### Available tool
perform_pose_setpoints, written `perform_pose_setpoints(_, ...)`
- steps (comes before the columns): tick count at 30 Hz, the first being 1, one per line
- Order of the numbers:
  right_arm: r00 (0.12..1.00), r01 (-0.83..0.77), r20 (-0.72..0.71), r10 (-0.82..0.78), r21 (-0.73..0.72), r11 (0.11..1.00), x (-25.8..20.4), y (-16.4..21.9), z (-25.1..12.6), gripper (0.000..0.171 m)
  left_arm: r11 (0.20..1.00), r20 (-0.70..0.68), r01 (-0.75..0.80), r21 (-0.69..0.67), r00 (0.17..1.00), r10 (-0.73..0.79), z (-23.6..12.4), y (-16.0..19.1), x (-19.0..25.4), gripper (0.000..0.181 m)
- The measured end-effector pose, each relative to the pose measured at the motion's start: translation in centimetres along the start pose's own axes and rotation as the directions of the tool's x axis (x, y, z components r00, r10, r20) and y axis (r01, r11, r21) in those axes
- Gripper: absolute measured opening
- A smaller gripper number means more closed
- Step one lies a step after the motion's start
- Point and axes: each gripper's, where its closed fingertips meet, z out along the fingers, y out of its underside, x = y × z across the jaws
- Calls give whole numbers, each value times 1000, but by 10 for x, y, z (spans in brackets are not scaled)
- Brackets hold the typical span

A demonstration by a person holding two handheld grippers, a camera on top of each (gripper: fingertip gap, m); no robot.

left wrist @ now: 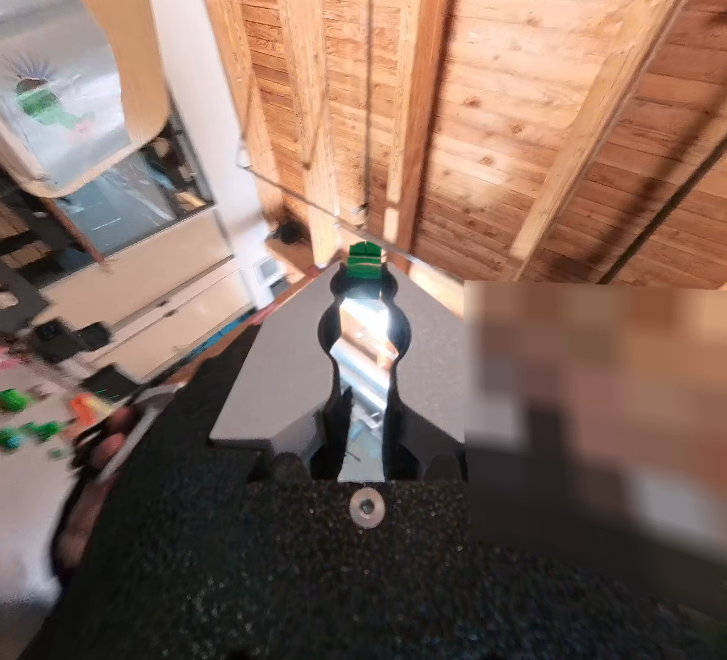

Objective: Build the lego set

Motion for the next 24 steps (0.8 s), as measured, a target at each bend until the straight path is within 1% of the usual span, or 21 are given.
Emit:
perform_pose_setpoints(1, 998, 48, -45, -48, -18, 999, 4, 2, 1, 35, 998, 62, -58, -30, 996, 60, -1, 3, -8, 15)
perform_pose_setpoints(2, 986, 129, -101, -134, -51, 990, 8, 5, 1, 38, 992, 128, -113, -60, 984, 120, -3, 6, -17, 14)
perform_pose_setpoints(3, 949, 244, -180, -259, -100, 964, 15, 6, 1, 42, 983, 182, -158, -96, 968, 173, -4, 8, -25, 13)
perform_pose_setpoints(4, 877, 380, -255, -408, -154, 912, 19, 4, 0, 45, 973, 224, -186, -140, 951, 214, -6, 13, -33, 14)
perform_pose_setpoints(5, 789, 500, -295, -539, -202, 842, 19, 2, 0, 45, 963, 265, -196, -184, 934, 241, -8, 18, -41, 13)
perform_pose_setpoints(6, 709, 583, -316, -631, -242, 776, 17, 0, 1, 44, 956, 299, -199, -217, 919, 259, -11, 22, -49, 14)
perform_pose_setpoints(7, 655, 629, -322, -683, -268, 730, 15, -1, 3, 44, 949, 328, -195, -248, 905, 272, -13, 27, -57, 13)
perform_pose_setpoints(8, 631, 650, -318, -707, -281, 706, 13, 0, 5, 44, 942, 352, -185, -281, 893, 281, -16, 33, -65, 13)
perform_pose_setpoints(14, 557, 705, -267, -787, -348, 617, 8, 10, 13, 40, 929, 420, -75, -362, 876, 235, -27, 59, -94, 13)
perform_pose_setpoints(16, 554, 706, -254, -793, -363, 608, 8, 15, 17, 39, 930, 427, -40, -365, 881, 206, -29, 67, -99, 14)
perform_pose_setpoints(19, 556, 693, -258, -790, -380, 612, 13, 17, 16, 28, 934, 436, -9, -358, 883, 176, -30, 71, -104, 14)
perform_pose_setpoints(22, 574, 679, -258, -777, -380, 628, 13, 17, 16, 27, 938, 443, 16, -347, 884, 149, -30, 71, -106, 17)
perform_pose_setpoints(23, 588, 669, -262, -765, -373, 643, 14, 16, 16, 27, 937, 441, 21, -350, 886, 145, -30, 71, -105, 18)
perform_pose_setpoints(24, 624, 647, -265, -735, -353, 676, 11, 14, 14, 27, 935, 429, 19, -353, 892, 144, -29, 72, -103, 19)
